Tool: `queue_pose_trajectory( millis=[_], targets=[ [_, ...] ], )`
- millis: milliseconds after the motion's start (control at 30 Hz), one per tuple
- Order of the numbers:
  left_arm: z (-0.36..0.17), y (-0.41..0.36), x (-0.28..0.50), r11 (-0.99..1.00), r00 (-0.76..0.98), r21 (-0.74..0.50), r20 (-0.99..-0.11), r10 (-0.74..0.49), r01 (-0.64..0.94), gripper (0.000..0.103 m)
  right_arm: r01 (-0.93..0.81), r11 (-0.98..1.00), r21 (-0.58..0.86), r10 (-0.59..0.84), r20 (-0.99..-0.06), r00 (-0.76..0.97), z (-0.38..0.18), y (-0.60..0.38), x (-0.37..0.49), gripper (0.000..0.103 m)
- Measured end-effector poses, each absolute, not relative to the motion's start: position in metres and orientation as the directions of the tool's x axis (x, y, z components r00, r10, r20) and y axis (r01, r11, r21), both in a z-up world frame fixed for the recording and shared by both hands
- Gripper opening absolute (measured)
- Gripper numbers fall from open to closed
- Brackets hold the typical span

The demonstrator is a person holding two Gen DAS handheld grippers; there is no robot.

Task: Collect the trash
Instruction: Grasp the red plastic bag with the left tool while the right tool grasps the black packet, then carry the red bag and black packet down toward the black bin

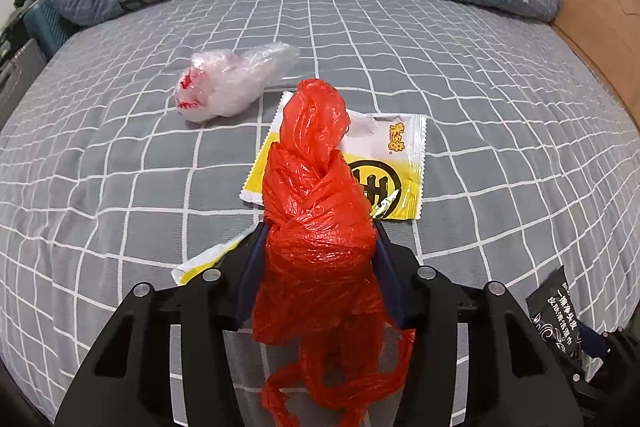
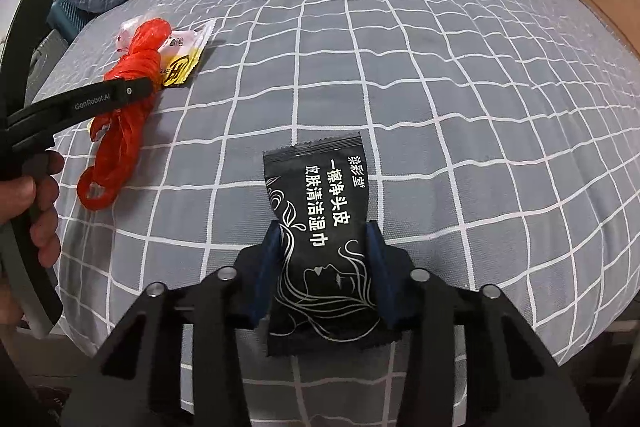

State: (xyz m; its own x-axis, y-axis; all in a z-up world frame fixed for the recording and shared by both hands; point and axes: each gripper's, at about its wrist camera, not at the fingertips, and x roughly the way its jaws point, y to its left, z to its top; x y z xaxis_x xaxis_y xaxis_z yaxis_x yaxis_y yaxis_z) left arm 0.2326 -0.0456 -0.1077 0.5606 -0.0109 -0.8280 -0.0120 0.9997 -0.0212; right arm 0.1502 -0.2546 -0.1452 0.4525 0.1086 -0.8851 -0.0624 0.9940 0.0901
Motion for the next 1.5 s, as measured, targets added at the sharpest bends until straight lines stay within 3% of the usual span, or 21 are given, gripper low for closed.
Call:
queue_pose_trajectory(
  millis=[167,933,1500],
  targets=[
    [-0.101,-0.042,0.228,0.999,0.572,-0.038,-0.82,-0.022,-0.016,0.049,-0.066,0.994,0.088,0.109,-0.881,0.46,-0.143,-0.253,0.15,0.033],
    [-0.058,-0.025,0.173,0.994,0.62,-0.102,-0.782,-0.057,-0.036,0.049,-0.112,0.992,0.057,0.115,-0.769,0.629,-0.075,-0.204,0.139,0.033],
    [-0.056,-0.002,0.11,0.992,0.613,-0.108,-0.789,-0.048,-0.062,0.049,-0.154,0.986,0.059,0.148,-0.737,0.659,-0.061,-0.175,0.113,0.033]
  ],
)
